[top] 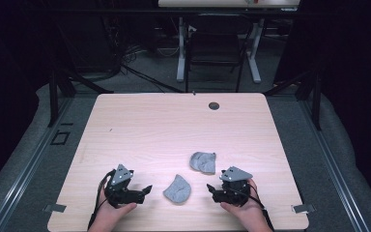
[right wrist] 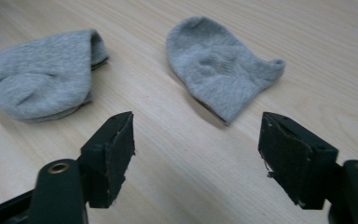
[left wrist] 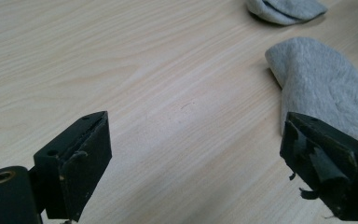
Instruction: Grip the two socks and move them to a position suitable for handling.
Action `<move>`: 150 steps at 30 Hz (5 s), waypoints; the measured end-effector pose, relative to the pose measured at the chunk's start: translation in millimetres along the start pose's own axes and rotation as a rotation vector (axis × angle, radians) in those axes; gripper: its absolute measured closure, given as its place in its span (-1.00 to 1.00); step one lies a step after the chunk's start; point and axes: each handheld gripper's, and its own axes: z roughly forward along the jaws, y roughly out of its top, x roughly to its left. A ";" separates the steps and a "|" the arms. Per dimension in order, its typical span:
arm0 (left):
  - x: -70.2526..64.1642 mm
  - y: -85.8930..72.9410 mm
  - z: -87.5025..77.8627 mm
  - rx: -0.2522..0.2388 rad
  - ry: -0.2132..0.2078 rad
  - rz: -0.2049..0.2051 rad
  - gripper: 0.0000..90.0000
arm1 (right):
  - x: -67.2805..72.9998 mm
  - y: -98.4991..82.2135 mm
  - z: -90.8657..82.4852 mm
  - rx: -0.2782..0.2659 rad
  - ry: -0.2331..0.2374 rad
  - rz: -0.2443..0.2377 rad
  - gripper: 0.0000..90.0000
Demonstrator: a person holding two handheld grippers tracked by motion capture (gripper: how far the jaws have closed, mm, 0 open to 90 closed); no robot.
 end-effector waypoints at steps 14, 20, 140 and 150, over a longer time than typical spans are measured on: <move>-1.0 -0.4 0.4 -0.009 -0.002 0.021 -0.25 | -3.3 -6.7 -3.8 -0.018 -0.040 0.038 0.02; -1.4 -0.4 1.2 0.000 -0.016 0.009 -0.16 | -3.7 -7.6 -2.2 -0.013 -0.027 0.082 0.16; -82.0 7.6 32.6 0.128 -0.239 0.053 0.47 | -7.8 23.1 10.7 0.010 0.004 0.081 0.54; -56.0 20.5 12.4 0.042 -0.212 0.013 0.36 | -21.0 41.7 41.6 0.046 -0.009 0.110 0.64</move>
